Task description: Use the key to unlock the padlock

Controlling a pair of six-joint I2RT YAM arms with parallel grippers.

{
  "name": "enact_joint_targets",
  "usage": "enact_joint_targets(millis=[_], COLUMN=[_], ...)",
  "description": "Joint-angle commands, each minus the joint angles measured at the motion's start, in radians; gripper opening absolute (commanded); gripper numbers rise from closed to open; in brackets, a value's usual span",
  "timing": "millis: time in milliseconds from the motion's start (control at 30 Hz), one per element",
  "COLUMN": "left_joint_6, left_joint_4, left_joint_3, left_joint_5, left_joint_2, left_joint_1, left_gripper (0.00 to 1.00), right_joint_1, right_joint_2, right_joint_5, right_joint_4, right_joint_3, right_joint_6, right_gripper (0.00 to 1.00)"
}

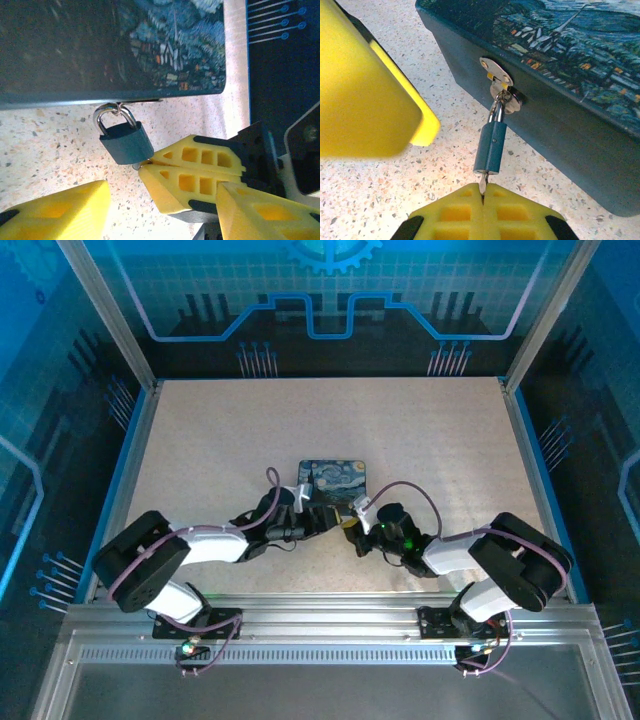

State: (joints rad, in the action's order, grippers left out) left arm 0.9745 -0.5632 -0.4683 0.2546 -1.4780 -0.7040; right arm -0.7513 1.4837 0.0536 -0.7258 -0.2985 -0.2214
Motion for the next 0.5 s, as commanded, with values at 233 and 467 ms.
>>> enact_joint_targets(millis=[233, 467], left_joint_6=[0.076, 0.158], left_joint_4=[-0.052, -0.143], left_joint_3=[0.078, 0.125], left_joint_5=[-0.071, -0.105], left_joint_2=[0.076, 0.064], left_joint_1=[0.020, 0.005], left_gripper=[0.59, 0.59], right_joint_1=[0.016, 0.040], right_joint_2=[-0.129, -0.142], right_joint_5=[0.059, 0.128], right_joint_4=[0.217, 0.312], right_joint_3=[-0.038, -0.078], right_joint_6=[-0.157, -0.264], right_gripper=[0.00, 0.00])
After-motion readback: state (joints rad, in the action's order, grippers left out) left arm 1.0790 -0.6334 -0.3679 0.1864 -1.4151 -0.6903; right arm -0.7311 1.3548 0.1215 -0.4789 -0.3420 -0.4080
